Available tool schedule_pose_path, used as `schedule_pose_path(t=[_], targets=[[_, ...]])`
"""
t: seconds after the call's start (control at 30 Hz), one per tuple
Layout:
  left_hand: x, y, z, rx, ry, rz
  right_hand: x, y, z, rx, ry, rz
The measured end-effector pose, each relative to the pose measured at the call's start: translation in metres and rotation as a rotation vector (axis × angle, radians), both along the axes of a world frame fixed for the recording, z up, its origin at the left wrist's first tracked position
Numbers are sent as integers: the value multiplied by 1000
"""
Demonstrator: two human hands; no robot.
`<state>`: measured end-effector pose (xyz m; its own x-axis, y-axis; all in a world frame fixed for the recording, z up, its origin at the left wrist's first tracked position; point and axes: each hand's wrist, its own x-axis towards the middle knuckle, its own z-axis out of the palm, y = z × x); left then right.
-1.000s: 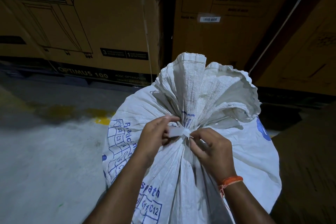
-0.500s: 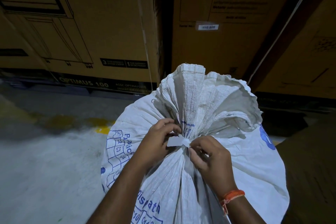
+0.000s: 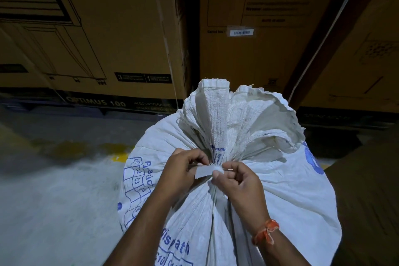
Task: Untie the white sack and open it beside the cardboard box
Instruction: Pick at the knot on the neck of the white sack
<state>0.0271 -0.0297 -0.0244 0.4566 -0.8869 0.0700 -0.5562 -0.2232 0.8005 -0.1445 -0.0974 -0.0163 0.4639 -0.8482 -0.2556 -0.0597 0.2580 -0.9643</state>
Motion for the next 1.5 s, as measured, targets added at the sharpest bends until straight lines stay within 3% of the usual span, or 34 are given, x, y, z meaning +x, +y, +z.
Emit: schedule_pose_path(t=[0.2, 0.33, 0.5, 0.8, 1.03, 1.3, 1.5], targets=[[2, -1, 0, 46, 26, -82, 15, 9, 11, 446, -210, -89], [3, -2, 1, 80, -9, -93, 17, 10, 0, 425, -147, -136], [-2, 0, 3, 84, -5, -78, 16, 2, 6, 576, -152, -120], [-4, 1, 3, 124, -1, -73, 10, 3, -10, 403, -57, -167], [-4, -3, 1, 123, -202, -90, -7, -5, -13, 89, 39, 4], [-6, -5, 0, 116, -66, -52, -19, -15, -3, -129, 55, 139], [-4, -2, 0, 52, -116, -34, -18, -18, -6, -178, 85, 169]])
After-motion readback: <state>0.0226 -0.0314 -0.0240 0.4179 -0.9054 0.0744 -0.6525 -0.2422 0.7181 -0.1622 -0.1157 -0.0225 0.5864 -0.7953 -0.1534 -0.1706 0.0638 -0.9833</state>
